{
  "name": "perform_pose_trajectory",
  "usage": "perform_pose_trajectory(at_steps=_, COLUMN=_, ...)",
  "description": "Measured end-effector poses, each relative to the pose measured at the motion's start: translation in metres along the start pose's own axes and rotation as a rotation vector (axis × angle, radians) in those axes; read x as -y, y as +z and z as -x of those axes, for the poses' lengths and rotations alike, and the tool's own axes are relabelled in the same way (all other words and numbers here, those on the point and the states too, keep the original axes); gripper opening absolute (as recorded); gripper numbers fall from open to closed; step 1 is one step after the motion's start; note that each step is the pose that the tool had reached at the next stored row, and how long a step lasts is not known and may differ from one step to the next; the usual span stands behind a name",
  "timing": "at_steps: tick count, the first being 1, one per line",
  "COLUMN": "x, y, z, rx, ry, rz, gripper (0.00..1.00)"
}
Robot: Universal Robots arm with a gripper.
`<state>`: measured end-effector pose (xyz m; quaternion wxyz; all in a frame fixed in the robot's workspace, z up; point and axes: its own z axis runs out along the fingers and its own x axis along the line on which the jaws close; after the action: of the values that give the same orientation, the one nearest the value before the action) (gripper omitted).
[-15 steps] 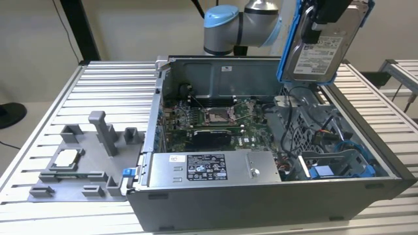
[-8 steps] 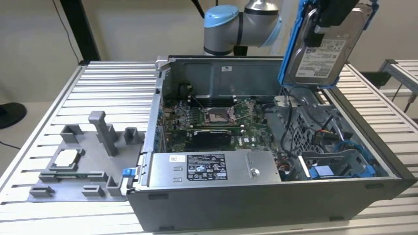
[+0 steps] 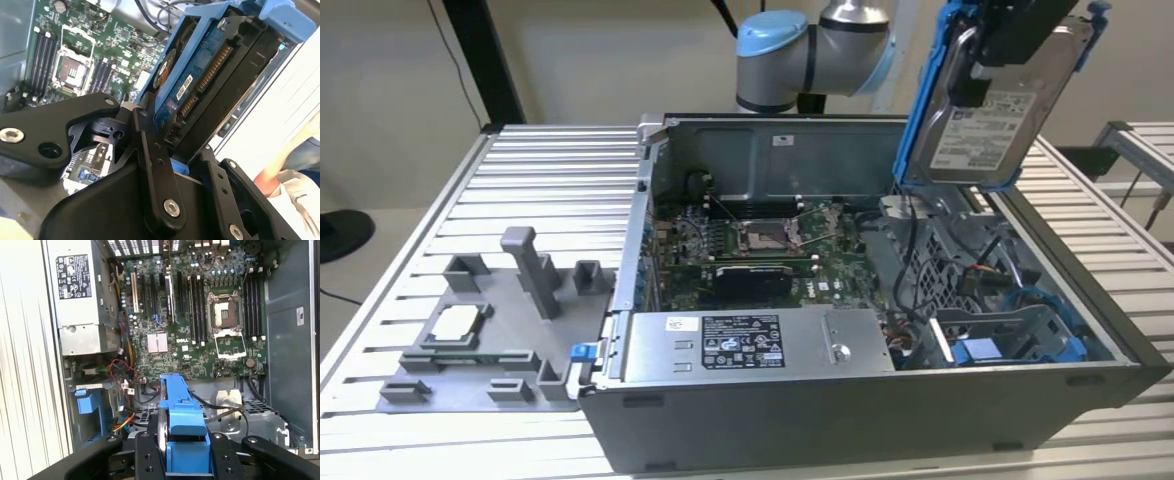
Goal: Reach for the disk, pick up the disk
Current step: 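Pick up the disk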
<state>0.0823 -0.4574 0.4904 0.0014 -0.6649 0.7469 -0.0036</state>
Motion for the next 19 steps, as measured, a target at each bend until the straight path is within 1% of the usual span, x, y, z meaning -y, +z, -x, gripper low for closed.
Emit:
perform_pose_trajectory(at_steps=5, x=0.0021, y=0.0009, z=-0.0153, rx=0.0, ry=0.0, rz=0.0003, gripper=0.0)
perform_pose_trajectory(at_steps=10, x=0.0079, y=0.0015, z=-0.031, rx=-0.0003, ry=0.0, rz=0.0023, gripper=0.0)
perform_pose_trajectory(at_steps=13, x=0.0109, y=0.0018, z=-0.0419, rx=-0.0004, ry=0.0, rz=0.0032, gripper=0.0)
perform_pose_trajectory(at_steps=19, x=0.0137, y=0.0026, z=-0.065, rx=-0.0005, ry=0.0, rz=0.0034, gripper=0.0)
